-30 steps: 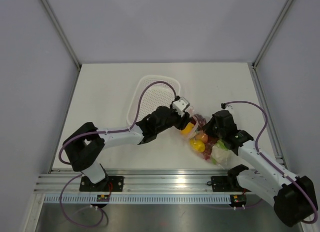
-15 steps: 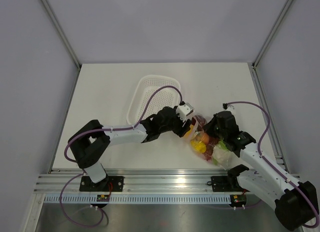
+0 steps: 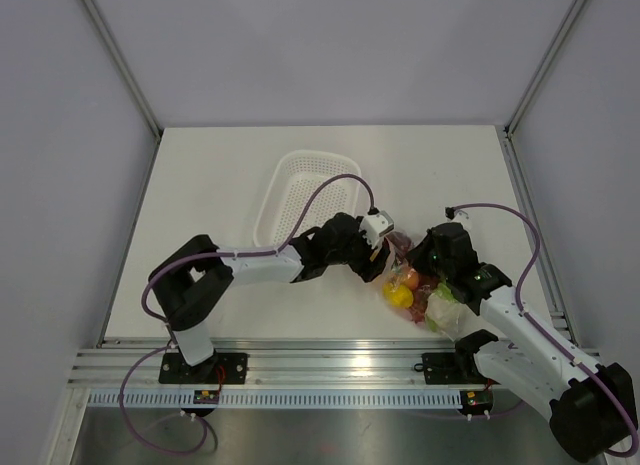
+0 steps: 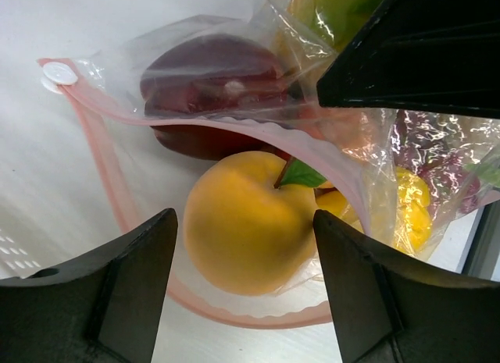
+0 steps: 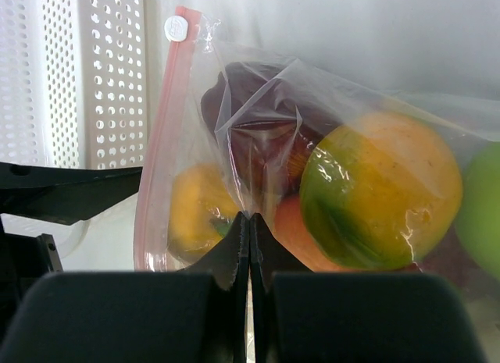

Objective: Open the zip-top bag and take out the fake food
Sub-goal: Pick up the fake fruit from the zipper food storage bag.

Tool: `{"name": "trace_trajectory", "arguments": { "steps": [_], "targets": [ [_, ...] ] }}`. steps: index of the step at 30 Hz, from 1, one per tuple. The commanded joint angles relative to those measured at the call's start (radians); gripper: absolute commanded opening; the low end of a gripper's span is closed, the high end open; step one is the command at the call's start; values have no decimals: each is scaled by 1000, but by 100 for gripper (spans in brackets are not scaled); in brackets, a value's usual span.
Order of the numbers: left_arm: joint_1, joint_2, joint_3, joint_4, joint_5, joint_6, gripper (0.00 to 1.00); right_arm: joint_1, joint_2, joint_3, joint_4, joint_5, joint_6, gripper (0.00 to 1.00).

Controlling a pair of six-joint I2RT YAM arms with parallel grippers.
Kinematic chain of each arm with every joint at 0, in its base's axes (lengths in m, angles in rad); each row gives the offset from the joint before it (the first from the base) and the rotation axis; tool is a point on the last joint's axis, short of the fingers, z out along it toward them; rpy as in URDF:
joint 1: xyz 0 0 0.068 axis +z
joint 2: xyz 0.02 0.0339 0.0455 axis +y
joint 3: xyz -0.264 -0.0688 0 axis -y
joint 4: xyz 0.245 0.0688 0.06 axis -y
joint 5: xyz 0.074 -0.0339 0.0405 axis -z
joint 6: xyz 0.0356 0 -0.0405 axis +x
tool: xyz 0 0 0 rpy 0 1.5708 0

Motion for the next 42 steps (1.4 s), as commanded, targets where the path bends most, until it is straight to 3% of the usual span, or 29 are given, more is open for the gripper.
{"name": "trace_trajectory", "arguments": {
  "steps": [1,5,12,21,23,26,42],
  "targets": [
    [-2,23,54,-27,8,-1,74,-7,-10,-2,16,8,1,0],
    [-2,49,80,-61,7,-7,74,-7,-9,-2,19,8,1,0],
    [10,88,120,-131,37,-35,65,-6,-9,-2,17,11,3,0],
    [49,60,77,-99,84,-112,56,-9,-9,3,2,33,12,0],
    [53,46,70,-101,100,-118,59,-6,-9,1,6,27,14,0],
    [53,48,70,-120,137,-118,71,-6,-7,1,5,25,12,0],
    [55,55,65,-182,160,-115,73,-6,-12,0,6,25,12,0]
  ]
}}
